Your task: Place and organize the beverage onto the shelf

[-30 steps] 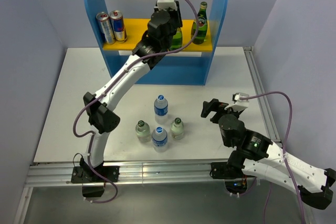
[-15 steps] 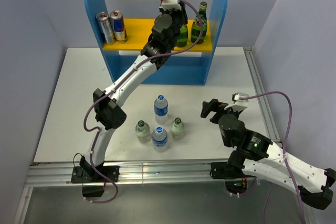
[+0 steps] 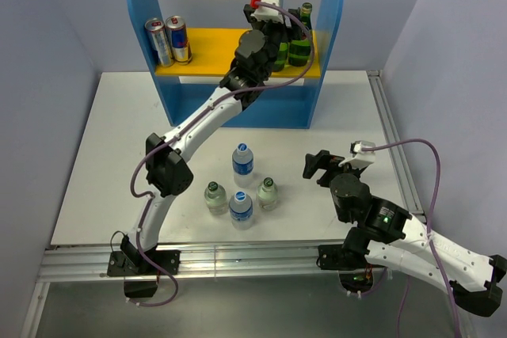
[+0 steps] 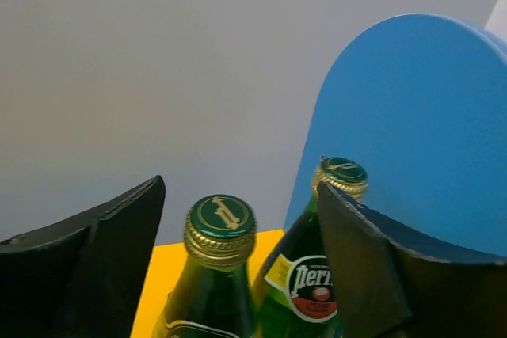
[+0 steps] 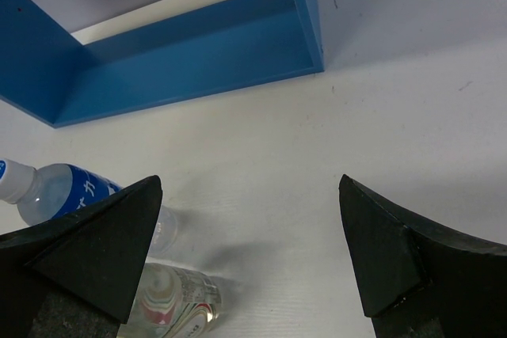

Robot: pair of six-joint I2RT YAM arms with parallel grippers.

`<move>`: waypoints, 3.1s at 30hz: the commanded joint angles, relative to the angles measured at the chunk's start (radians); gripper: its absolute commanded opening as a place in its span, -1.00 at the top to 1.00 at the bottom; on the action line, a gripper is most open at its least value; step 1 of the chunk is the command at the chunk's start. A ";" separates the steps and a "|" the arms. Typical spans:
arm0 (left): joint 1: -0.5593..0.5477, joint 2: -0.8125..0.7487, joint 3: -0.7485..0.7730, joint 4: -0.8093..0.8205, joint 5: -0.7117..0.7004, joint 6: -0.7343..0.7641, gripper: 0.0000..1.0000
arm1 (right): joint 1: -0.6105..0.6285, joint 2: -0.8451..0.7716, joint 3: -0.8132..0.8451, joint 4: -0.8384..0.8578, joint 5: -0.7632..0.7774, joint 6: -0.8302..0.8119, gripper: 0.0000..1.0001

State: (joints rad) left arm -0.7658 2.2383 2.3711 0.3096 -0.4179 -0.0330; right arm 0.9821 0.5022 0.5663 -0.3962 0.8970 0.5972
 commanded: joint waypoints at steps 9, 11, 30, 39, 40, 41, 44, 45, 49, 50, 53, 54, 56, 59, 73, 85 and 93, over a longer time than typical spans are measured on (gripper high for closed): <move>-0.041 -0.074 -0.047 0.120 -0.033 0.090 -0.99 | 0.003 -0.008 -0.002 0.031 0.020 0.004 -0.99; -0.046 -0.095 -0.076 0.117 -0.051 0.094 -0.99 | 0.003 -0.010 -0.002 0.030 0.020 0.006 -0.99; -0.312 -0.729 -0.728 -0.002 -0.421 0.228 -0.99 | 0.004 0.012 0.007 0.000 0.048 0.024 -0.99; -0.409 -1.133 -1.309 -0.415 -0.440 -0.236 -0.99 | 0.003 0.055 0.012 0.016 0.045 0.018 -0.99; -0.409 -1.154 -1.349 -0.417 -0.423 -0.257 -0.99 | 0.003 0.056 0.014 0.017 0.043 0.015 -0.99; -0.409 -1.170 -1.409 -0.420 -0.383 -0.281 -0.99 | 0.003 0.058 0.014 0.017 0.045 0.015 -0.99; -0.409 -1.186 -1.475 -0.422 -0.360 -0.335 -0.99 | 0.003 0.061 0.015 0.013 0.046 0.016 -0.99; -0.409 -1.172 -1.481 -0.426 -0.360 -0.350 -0.99 | 0.003 0.061 0.017 0.008 0.046 0.019 -0.99; -0.406 -1.112 -1.486 -0.455 -0.337 -0.393 -0.99 | 0.004 0.053 0.015 -0.006 0.054 0.029 -0.99; -0.406 -1.102 -1.492 -0.448 -0.335 -0.398 -0.99 | 0.004 0.053 0.015 -0.007 0.053 0.029 -0.99; -0.406 -1.077 -1.516 -0.410 -0.328 -0.418 -0.99 | 0.004 0.052 0.015 -0.009 0.048 0.032 -0.99; -0.403 -1.073 -1.521 -0.399 -0.322 -0.424 -0.99 | 0.004 0.056 0.015 -0.009 0.048 0.030 -0.99; -0.395 -1.059 -1.532 -0.386 -0.294 -0.433 -0.99 | 0.004 0.061 0.020 -0.013 0.048 0.033 -0.99; -0.374 -1.027 -1.541 -0.371 -0.266 -0.453 -0.99 | 0.004 0.065 0.020 -0.015 0.051 0.036 -0.99; -0.329 -0.890 -1.566 -0.250 -0.203 -0.458 -0.99 | 0.003 0.058 0.015 -0.013 0.053 0.038 -0.99; -0.287 -0.815 -1.583 -0.126 -0.245 -0.447 -0.30 | 0.004 0.058 0.014 -0.012 0.049 0.036 -0.99; -0.277 -0.841 -1.551 -0.151 -0.291 -0.415 0.99 | 0.004 0.062 0.014 -0.009 0.052 0.036 -0.99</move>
State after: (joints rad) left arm -1.0473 1.4223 0.7872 0.1383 -0.6624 -0.4759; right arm 0.9821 0.5640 0.5663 -0.4126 0.9199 0.6136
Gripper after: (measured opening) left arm 0.498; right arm 0.994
